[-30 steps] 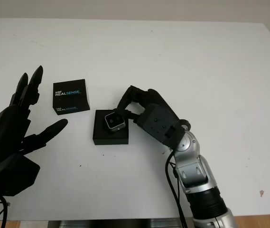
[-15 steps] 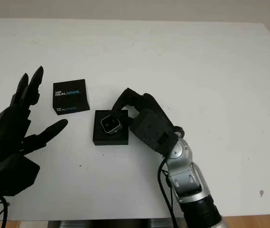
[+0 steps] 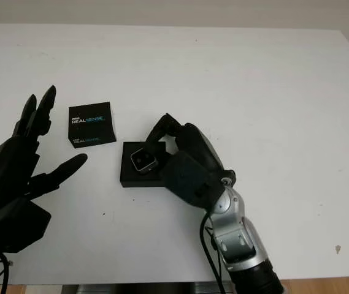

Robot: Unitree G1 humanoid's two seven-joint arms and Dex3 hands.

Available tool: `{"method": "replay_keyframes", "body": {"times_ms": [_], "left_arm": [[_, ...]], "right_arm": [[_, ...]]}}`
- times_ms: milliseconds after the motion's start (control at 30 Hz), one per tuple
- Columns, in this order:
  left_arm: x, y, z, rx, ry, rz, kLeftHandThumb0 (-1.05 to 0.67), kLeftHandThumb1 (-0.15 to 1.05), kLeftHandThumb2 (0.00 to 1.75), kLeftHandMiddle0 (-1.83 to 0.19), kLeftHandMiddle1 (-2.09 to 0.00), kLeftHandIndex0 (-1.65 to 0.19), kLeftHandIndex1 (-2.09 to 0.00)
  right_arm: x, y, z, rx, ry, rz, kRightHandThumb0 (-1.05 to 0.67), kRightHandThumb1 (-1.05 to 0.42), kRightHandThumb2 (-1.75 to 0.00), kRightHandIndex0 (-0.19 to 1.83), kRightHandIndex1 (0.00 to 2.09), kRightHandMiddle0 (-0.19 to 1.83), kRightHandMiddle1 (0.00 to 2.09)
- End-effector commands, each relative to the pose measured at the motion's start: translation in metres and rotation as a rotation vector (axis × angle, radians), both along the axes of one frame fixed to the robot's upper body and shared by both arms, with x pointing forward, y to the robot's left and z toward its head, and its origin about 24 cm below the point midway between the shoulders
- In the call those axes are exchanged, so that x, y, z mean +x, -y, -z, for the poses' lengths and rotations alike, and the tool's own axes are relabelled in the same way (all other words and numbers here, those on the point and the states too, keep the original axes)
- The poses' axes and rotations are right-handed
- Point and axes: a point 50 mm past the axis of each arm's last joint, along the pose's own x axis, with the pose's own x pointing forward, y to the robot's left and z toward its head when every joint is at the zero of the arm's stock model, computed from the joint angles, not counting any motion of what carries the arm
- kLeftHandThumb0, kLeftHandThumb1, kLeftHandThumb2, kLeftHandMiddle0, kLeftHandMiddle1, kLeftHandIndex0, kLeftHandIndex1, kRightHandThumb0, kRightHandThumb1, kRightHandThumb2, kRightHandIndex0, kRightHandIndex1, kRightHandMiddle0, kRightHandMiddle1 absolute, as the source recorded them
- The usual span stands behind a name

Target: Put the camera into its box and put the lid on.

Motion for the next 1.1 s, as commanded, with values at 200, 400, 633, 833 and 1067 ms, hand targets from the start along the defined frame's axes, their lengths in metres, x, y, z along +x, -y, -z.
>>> {"method": "replay_keyframes", "body": {"times_ms": [200, 400, 633, 833, 1067], "left_arm": [[-0.001, -0.001, -0.001, 0.013, 0.014, 0.010, -0.82, 1.05, 0.44, 0.19, 0.00, 0.10, -0.05], [-0.003, -0.002, -0.001, 0.011, 0.010, 0.012, -0.82, 1.05, 0.44, 0.19, 0.00, 0.12, -0.05], [-0.004, -0.003, 0.000, 0.015, 0.005, 0.005, -0.83, 1.05, 0.44, 0.19, 0.00, 0.10, -0.06], [-0.004, -0.003, 0.000, 0.013, 0.005, 0.011, -0.82, 1.05, 0.44, 0.19, 0.00, 0.11, -0.05], [-0.005, -0.003, 0.000, 0.013, 0.001, 0.005, -0.83, 1.05, 0.43, 0.19, 0.00, 0.11, -0.05]], "right_arm": [[0.003, 0.019, -0.015, -0.047, -0.006, -0.122, -0.64, -0.97, -0.05, 0.15, 0.05, 0.28, 0.31], [0.012, 0.034, -0.026, -0.036, 0.036, -0.102, -0.65, -0.98, -0.06, 0.15, 0.05, 0.31, 0.23], [0.019, 0.041, -0.035, -0.027, 0.068, -0.067, -0.64, -1.01, -0.06, 0.16, 0.06, 0.33, 0.21], [0.022, 0.045, -0.039, -0.030, 0.107, -0.076, -0.63, -0.98, -0.04, 0.17, 0.06, 0.37, 0.22], [0.018, 0.043, -0.039, -0.067, 0.168, -0.090, -0.62, -0.92, -0.04, 0.20, 0.07, 0.43, 0.27]]}}
